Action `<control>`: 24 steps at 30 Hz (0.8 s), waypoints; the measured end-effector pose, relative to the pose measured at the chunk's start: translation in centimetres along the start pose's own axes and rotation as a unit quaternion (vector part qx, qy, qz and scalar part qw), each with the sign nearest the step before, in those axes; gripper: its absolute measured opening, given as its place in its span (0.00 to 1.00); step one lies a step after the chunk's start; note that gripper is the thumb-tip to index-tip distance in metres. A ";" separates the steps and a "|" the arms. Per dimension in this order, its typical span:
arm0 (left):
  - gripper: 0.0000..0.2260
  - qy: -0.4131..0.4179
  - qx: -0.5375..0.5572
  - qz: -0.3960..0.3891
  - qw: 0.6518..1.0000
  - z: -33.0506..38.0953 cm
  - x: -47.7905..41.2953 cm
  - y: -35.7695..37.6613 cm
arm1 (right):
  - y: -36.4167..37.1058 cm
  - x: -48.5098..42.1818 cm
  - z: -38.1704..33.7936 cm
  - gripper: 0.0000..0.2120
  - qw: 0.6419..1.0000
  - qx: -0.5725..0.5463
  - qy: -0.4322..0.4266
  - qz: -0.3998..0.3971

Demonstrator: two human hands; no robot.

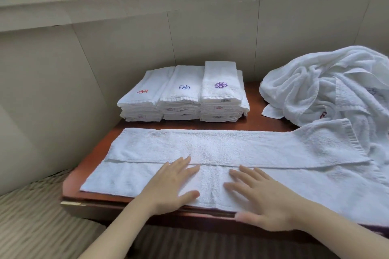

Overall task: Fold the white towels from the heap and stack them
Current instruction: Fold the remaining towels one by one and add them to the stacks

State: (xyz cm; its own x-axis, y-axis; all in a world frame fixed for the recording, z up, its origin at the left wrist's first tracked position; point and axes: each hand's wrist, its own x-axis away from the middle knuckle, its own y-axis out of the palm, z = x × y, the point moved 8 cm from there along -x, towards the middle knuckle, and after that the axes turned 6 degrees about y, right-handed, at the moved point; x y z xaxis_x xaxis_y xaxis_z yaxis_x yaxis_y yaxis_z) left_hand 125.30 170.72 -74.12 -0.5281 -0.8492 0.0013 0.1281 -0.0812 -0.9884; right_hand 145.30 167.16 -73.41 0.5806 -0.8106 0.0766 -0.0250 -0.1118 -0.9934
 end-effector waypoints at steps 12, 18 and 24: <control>0.32 0.013 0.041 0.060 0.997 1.3 3.2 -1.6 | -2.4 -0.5 -0.9 0.12 0.997 -0.016 0.042 0.066; 0.14 0.042 0.043 0.083 0.995 2.2 3.0 -3.0 | -4.4 -0.6 -0.3 0.09 0.989 -0.053 0.079 0.115; 0.10 -0.087 0.137 -0.021 0.987 -3.4 3.6 -4.6 | -4.2 -1.4 1.0 0.11 0.983 -0.142 0.110 0.032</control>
State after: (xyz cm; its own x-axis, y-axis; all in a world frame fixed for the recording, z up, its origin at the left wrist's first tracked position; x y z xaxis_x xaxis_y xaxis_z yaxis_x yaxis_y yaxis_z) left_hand 120.00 169.84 -70.04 -0.3891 -0.9166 0.0914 0.3428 -0.2361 -0.9093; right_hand 145.44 169.33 -69.39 0.3815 -0.9223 0.0626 -0.2997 -0.1874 -0.9354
